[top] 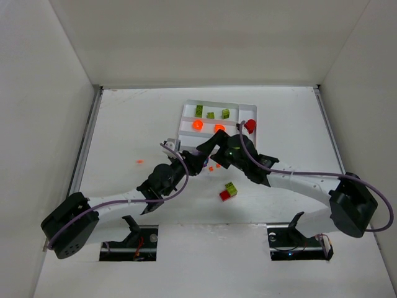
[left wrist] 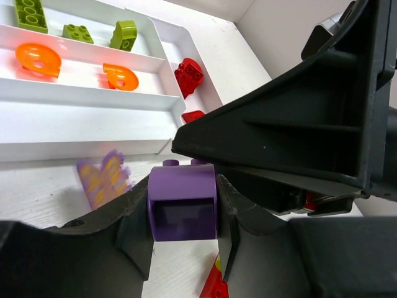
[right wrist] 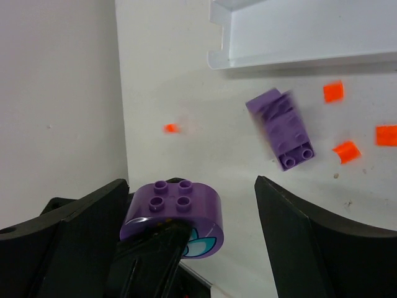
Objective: Sort the legos into containers by color
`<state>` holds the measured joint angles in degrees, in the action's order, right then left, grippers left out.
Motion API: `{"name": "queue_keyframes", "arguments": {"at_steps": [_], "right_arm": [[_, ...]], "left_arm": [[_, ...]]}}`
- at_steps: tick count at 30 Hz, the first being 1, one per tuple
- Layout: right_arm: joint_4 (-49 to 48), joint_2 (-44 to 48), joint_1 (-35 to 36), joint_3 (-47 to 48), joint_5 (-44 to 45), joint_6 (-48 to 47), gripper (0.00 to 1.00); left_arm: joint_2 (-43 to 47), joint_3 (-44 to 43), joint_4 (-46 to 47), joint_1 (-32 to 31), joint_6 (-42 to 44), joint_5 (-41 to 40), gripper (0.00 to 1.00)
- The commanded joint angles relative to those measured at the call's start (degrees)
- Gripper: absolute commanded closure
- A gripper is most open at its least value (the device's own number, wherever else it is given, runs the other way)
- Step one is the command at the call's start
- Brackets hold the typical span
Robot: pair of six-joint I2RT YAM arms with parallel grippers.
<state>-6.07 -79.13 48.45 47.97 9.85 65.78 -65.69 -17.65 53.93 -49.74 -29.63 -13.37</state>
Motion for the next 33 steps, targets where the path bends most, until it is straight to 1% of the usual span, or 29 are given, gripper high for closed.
{"name": "queue_keyframes", "arguments": {"at_steps": [1, 3, 7, 12, 15, 17, 18, 19, 22, 25, 27, 30, 33], "right_arm": [[-3.78, 2.67, -0.59, -0.15, -0.09, -0.91, 0.13], [-3.6, 2.58, -1.12, -0.15, 0.0, -1.44, 0.16], [-3.43, 2.84, -1.82, -1.99, 0.96, -1.97, 0.16], [-3.69, 4.25, -4.36, -5.24, 1.66, -3.46, 0.19], [-3.69, 5.65, -5.68, -7.0, 1.93, -4.86, 0.22], [-3.69, 6.53, -6.56, -8.23, 2.02, -6.27, 0.26], [-3.52, 7.23, -6.92, -9.11, 2.11, -7.15, 0.31], [-3.43, 7.76, -7.27, -9.9, 2.37, -7.85, 0.39], [-3.78, 9.61, -8.06, -12.62, 2.72, -10.31, 0.54], [-3.78, 10.66, -8.68, -15.0, 3.77, -12.77, 0.63], [-3.78, 11.19, -8.76, -16.23, 4.48, -14.35, 0.64], [-3.78, 11.46, -9.12, -16.94, 5.35, -16.55, 0.61], [-3.78, 12.51, -8.94, -18.17, 6.76, -17.44, 0.59]], "left_arm": [[0.13, -0.19, 4.08, 0.3, 0.18, 1.32, 0.76], [-0.58, -0.54, 3.99, 0.3, 0.45, 1.67, 0.77], [0.82, -0.02, 3.55, 1.09, 0.8, 1.68, 0.77], [1.97, 0.6, 2.41, 4.51, 0.19, 1.94, 0.77], [-0.04, -0.63, 0.48, 7.15, -1.48, 2.64, 0.77], [-1.8, -2.2, -1.45, 8.99, -2.8, 3.43, 0.77], [-2.59, -3.26, -3.03, 9.7, -3.5, 3.61, 0.77], [-3.47, -4.57, -4.78, 10.4, -3.86, 3.96, 0.77], [-6.54, -8.79, -9.27, 11.63, -3.69, 3.52, 0.77], [-9.97, -13.19, -13.4, 12.69, -2.81, 3.35, 0.77], [-12.69, -17.22, -16.91, 13.65, -2.37, 3.0, 0.76], [-17.17, -23.37, -23.06, 15.15, -2.1, 3.17, 0.75], [-21.83, -29.27, -27.11, 15.5, -1.05, 3.43, 0.74]]}}
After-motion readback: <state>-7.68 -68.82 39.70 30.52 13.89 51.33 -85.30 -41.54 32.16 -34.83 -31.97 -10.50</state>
